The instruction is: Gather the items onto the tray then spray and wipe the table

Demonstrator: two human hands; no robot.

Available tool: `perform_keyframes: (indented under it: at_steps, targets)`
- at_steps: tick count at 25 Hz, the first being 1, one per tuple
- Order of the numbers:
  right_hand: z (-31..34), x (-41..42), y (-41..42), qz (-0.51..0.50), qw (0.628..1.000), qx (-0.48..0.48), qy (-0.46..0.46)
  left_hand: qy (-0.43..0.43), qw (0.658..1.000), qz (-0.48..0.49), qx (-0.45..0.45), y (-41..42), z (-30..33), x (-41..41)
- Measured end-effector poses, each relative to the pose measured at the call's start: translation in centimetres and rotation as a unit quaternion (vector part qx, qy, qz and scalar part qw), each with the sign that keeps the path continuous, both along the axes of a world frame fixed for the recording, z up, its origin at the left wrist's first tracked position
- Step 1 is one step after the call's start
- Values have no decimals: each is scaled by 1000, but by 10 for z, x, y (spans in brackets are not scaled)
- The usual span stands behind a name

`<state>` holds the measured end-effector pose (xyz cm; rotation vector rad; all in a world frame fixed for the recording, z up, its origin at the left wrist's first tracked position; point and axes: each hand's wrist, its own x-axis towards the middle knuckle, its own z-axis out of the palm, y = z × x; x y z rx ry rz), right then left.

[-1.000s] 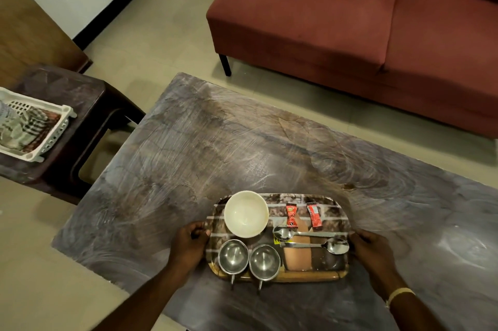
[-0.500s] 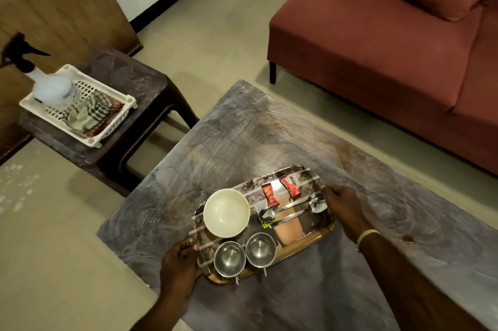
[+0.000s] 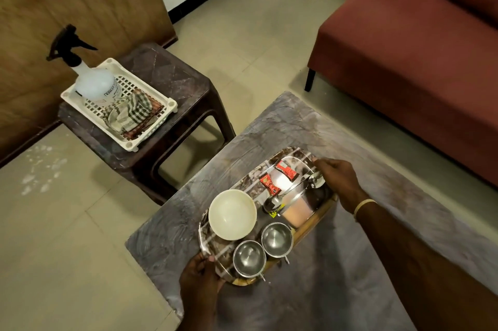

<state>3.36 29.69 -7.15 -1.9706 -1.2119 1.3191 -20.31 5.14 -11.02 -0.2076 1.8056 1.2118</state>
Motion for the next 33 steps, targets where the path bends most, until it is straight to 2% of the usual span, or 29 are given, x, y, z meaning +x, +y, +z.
perform_keyframes:
  at_steps: [12, 17, 22, 24, 27, 30, 33]
  targets:
    - [-14, -32, 34, -4, 1000, 4, -25, -2, 1000, 1, 4, 16, -12, -14]
    - [-5, -37, 29, 26, 996, 15, -84, -21, 999, -35, -29, 12, -21, -25]
    - [25, -60, 16, 40, 991, 56, -111, -14, 996, -43, -72, 19, -2, -80]
    - [40, -76, 11, 42, 993, 72, -89, 26, 996, -56, -60, 27, 12, -110]
    - [55, -102, 2, 44, 993, 92, -56, 146, 983, -103, -41, 50, 41, -153]
    - [78, -141, -18, 66, 993, 97, -11, 203, 973, -108, 5, 77, 83, -193]
    - [95, -191, -44, 111, 988, 110, 15, 296, 947, -122, 4, 103, 124, -228]
